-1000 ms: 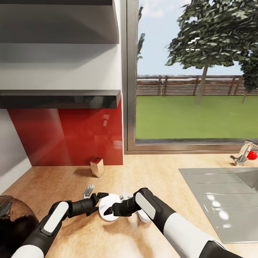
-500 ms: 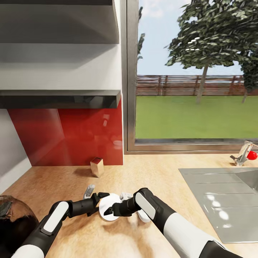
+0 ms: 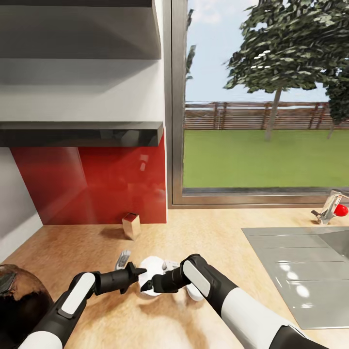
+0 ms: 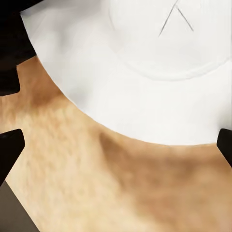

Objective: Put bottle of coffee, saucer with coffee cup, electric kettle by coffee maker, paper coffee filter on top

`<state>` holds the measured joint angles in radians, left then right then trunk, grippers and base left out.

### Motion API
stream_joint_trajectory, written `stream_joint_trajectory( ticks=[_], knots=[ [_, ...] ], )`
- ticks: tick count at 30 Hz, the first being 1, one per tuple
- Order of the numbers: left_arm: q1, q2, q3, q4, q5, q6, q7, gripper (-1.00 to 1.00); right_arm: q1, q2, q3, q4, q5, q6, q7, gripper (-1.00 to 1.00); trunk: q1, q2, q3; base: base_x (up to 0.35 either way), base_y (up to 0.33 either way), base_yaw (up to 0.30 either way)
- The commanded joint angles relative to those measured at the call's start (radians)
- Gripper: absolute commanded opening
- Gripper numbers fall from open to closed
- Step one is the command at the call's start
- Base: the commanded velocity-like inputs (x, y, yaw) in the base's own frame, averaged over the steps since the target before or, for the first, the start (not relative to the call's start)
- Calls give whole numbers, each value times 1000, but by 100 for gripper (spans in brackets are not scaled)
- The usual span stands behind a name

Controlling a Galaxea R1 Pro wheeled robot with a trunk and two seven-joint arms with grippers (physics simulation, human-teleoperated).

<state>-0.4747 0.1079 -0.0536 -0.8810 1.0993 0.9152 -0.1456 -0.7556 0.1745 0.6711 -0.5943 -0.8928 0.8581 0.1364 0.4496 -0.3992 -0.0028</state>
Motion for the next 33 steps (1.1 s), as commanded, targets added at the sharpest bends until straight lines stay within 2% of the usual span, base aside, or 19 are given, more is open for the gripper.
stream_joint_trajectory(
  ticks=[1, 17, 24, 26, 28, 33],
  knots=[
    [0, 1, -2, 1, -7, 1, -9, -100, -1, 0, 1, 1, 11, 2, 9, 100, 0, -1, 0, 0, 0, 0],
    [-1, 1, 0, 7, -7, 1, -9, -100, -1, 0, 1, 1, 11, 2, 9, 100, 0, -1, 0, 0, 0, 0],
    [-8, 19, 6, 0, 3, 1, -8, -100, -1, 0, 1, -8, 11, 2, 9, 100, 0, -1, 0, 0, 0, 0],
    [-10, 36, 8, 0, 5, 1, -8, -100, -1, 0, 0, -10, 11, 2, 9, 100, 0, -1, 0, 0, 0, 0],
    [-13, 64, 9, -4, 5, 1, -8, -100, -1, 0, -2, -23, 11, 2, 9, 100, 0, -1, 0, 0, 0, 0],
    [-84, 130, 11, -9, 5, 1, -8, -100, -1, 0, -6, -76, 11, 2, 8, 100, 0, -1, 0, 0, 0, 0]
  ],
)
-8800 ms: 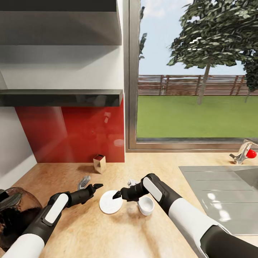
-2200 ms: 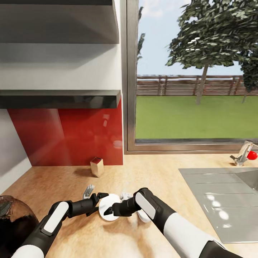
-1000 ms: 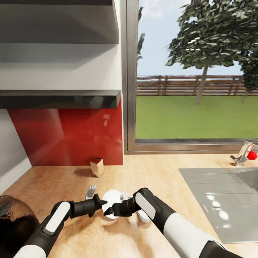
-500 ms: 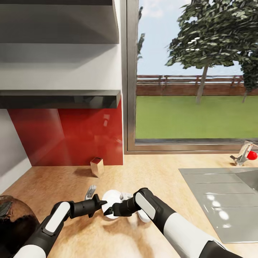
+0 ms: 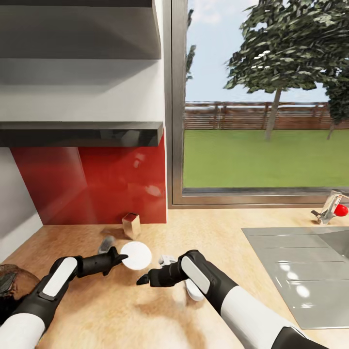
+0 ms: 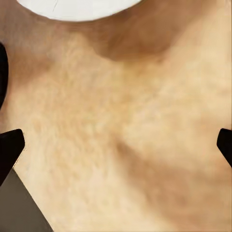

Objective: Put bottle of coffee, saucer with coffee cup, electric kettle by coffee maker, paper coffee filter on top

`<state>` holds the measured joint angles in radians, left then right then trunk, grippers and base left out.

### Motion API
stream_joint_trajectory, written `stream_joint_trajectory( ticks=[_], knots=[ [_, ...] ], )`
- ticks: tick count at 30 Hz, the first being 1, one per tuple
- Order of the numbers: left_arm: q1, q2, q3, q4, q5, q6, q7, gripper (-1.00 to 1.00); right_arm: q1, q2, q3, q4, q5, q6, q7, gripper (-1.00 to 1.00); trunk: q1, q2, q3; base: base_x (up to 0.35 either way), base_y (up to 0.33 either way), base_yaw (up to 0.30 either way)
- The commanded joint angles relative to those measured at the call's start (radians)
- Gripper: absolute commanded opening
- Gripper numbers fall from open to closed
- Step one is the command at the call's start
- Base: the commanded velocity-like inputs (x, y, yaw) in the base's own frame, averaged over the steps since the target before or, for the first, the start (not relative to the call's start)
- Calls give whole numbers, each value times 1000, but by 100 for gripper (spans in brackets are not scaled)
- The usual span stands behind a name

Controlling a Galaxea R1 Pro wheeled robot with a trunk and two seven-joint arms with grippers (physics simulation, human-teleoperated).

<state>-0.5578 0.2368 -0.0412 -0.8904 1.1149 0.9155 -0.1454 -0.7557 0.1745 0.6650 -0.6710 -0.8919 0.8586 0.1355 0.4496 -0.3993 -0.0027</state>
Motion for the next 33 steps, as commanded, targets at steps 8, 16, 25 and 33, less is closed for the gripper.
stream_joint_trajectory(
  ticks=[8, 16, 25, 33],
  knots=[
    [-60, 82, 103, -3, -10, 22, -8, -100, -1, 0, -5, -89, 10, 2, 7, 100, 0, -1, -1, 0, 0, 0],
    [-92, 122, 168, -10, -9, 83, -8, -100, -1, 0, -8, -153, 10, 2, 4, 100, 0, -1, -1, 0, 0, 0],
    [-124, 121, 186, -12, -9, 86, -10, -100, -1, -136, -89, -411, 12, 2, -1, 100, 0, -1, -1, 0, 0, 0],
    [-123, 118, 187, -11, -9, 84, -10, -100, -1, -187, -99, -469, 13, 2, -1, 100, 0, -1, -1, -216, -59, 0]
  ],
)
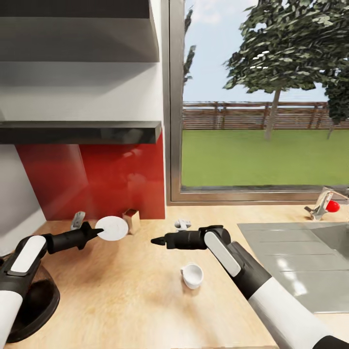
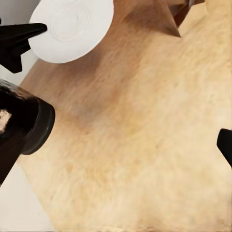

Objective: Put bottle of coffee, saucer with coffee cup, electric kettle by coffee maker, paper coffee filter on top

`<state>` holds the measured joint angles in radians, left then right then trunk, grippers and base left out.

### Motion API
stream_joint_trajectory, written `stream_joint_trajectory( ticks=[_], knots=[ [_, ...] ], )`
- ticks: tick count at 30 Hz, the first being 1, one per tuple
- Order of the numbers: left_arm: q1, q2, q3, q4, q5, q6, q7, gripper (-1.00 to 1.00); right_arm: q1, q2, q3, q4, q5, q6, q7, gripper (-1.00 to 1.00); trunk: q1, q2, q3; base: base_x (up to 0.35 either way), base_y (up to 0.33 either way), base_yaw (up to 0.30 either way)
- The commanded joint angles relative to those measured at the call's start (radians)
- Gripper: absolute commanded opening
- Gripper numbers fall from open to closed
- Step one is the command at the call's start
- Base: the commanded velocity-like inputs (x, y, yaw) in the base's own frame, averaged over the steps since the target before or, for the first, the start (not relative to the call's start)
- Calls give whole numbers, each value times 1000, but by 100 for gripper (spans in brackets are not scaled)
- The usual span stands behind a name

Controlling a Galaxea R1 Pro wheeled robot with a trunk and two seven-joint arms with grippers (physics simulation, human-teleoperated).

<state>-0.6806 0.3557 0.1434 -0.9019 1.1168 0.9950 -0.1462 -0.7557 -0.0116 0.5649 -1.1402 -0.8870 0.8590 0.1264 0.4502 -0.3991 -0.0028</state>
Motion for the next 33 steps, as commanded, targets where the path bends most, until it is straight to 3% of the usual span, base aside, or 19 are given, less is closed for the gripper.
stream_joint_trajectory(
  ticks=[1, 14, 21, 23, 26, 33],
  knots=[
    [-1, -1, 2, 0, -11, 4, -9, -100, -1, -1, 0, -1, 8, 2, 7, 100, 0, -1, 0, -307, -97, -6],
    [1, -7, 1, 1, -11, -1, -9, -100, -1, -1, -5, -2, 7, -50, 8, 100, 0, -1, 10, -310, -113, -216],
    [0, -7, 2, 0, -10, 4, -12, -100, -1, -1, -5, -3, 6, -52, 9, 100, 0, -1, 11, -94, -25, -107],
    [3, -7, -5, 0, -11, 4, -90, -100, -1, -1, -5, -3, 6, -52, 9, 100, 0, -1, 11, -3, -1, -213],
    [7, -5, -9, 0, -18, 1, -158, -100, -1, -1, -5, -3, 6, -52, 9, 100, 0, -1, 11, -1, 0, -275],
    [11, -4, -10, 1, -22, -2, -178, -100, -1, -1, -5, -3, 6, -52, 9, 100, 0, -1, 11, 0, 0, -299]
  ],
)
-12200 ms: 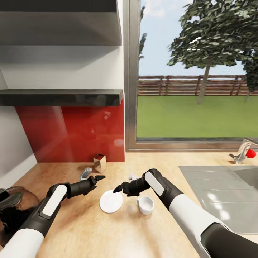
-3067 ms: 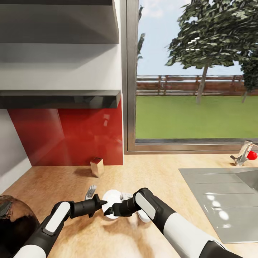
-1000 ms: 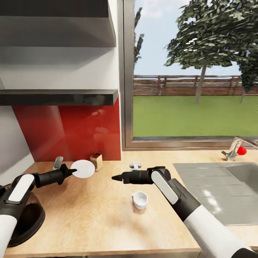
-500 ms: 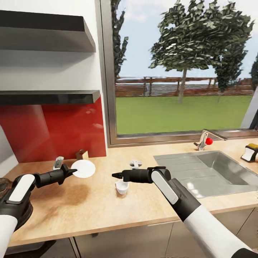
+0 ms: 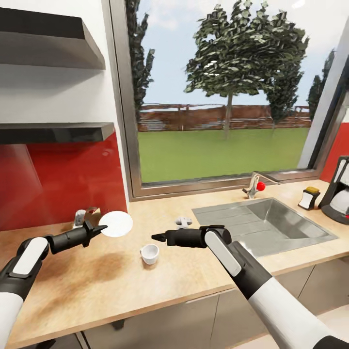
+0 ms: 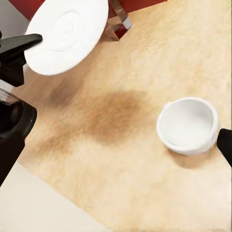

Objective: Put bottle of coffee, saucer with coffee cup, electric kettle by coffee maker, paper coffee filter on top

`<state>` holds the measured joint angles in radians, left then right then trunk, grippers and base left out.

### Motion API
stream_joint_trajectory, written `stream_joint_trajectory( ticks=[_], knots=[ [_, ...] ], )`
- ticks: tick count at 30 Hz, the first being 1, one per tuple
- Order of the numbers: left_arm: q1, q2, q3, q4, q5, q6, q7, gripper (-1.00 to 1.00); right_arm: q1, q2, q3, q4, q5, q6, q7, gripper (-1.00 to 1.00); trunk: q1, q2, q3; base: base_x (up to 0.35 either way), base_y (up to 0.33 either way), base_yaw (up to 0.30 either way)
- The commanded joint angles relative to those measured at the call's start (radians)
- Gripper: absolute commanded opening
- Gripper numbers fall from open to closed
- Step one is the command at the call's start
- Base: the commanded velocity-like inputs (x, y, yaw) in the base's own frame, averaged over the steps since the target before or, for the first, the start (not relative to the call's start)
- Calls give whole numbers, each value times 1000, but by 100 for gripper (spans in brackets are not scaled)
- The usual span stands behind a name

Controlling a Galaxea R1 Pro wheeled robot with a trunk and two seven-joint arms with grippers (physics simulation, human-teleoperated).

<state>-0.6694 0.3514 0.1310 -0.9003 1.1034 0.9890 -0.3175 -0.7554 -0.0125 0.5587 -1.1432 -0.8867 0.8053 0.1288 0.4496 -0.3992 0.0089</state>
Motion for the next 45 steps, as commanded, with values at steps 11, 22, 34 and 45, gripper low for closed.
stream_joint_trajectory(
  ticks=[11, 22, 34, 45],
  knots=[
    [1, -2, 2, 0, -8, 2, -12, -100, -1, -1, 1, -18, 5, 3, 9, 100, 0, -1, 0, 0, 0, -300],
    [1, -3, 2, 0, -8, 2, -12, -100, -1, -18, 3, -31, 5, 2, 7, 100, 0, -1, -7, 0, 0, -282],
    [0, -32, -37, 0, -9, -3, -9, -100, -1, -217, -171, -29, 4, -14, 9, 100, 0, -1, -16, -7, -60, -273],
    [-1, -37, -57, 3, -11, -8, -6, -100, 1, -221, -176, 56, 8, -14, 6, 100, 0, -1, -23, -39, -265, -275]
  ],
)
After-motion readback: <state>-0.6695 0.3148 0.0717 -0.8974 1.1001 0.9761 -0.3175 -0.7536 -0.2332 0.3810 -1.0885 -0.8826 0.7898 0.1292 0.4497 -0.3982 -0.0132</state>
